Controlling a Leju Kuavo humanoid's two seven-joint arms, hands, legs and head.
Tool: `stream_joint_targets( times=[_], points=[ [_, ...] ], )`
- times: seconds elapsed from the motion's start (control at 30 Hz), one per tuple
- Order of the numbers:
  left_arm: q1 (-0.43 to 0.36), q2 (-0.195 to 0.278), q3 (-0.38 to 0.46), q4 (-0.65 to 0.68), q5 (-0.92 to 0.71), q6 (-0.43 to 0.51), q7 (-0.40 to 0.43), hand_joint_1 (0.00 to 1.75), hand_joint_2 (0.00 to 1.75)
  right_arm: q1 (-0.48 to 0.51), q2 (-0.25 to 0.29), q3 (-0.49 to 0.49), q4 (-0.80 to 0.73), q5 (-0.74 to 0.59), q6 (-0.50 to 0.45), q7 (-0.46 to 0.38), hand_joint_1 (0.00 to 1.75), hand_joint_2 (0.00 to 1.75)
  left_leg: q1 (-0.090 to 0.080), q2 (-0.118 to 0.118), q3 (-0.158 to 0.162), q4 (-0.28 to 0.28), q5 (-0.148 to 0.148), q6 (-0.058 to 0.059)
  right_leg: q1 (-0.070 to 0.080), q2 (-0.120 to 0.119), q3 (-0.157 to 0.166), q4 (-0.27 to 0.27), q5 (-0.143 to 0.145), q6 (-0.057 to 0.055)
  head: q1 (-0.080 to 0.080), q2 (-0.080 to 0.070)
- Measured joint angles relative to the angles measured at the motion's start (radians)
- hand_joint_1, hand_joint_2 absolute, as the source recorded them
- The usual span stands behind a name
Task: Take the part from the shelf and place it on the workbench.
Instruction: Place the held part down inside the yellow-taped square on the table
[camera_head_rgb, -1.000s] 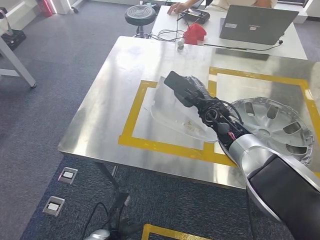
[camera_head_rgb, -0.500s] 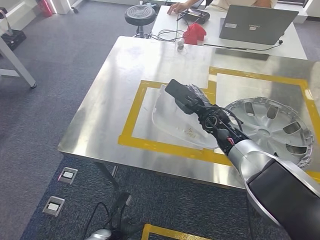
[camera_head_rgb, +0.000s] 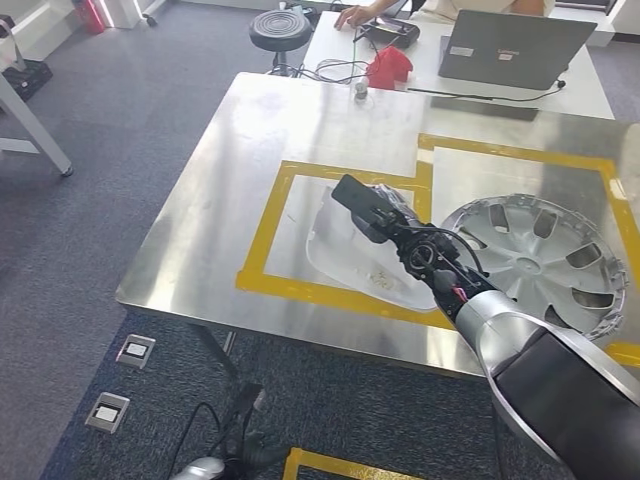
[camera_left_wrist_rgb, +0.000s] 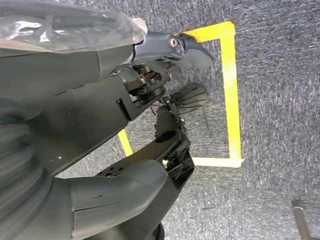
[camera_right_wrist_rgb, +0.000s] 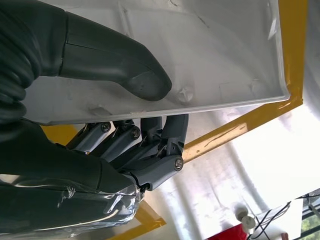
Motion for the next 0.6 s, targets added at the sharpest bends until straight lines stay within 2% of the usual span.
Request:
stream_joint_targets(
  times=[0.5, 0.53, 0.6],
  points=[
    [-0.001, 0.0, -0.007, 0.0, -0.003, 0.0, 0.034, 0.0, 1.75, 0.005, 0.0, 0.0, 0.007, 0.0, 0.004, 0.0, 1.75, 1.75, 0.0, 0.0, 0.0, 0.0, 0.0, 0.0, 0.0, 0.0, 0.0, 0.0, 0.0, 0.0, 0.0, 0.0],
    [-0.001, 0.0, -0.008, 0.0, -0.004, 0.0, 0.041, 0.0, 1.75, 0.005, 0.0, 0.0, 0.007, 0.0, 0.004, 0.0, 1.75, 1.75, 0.0, 0.0, 0.0, 0.0, 0.0, 0.0, 0.0, 0.0, 0.0, 0.0, 0.0, 0.0, 0.0, 0.0],
    [0.011, 0.004, -0.016, 0.001, -0.008, 0.0, 0.129, 0.0, 1.75, 0.006, 0.0, -0.002, 0.008, -0.002, 0.004, -0.004, 1.75, 1.75, 0.0, 0.0, 0.0, 0.0, 0.0, 0.0, 0.0, 0.0, 0.0, 0.0, 0.0, 0.0, 0.0, 0.0]
  ],
)
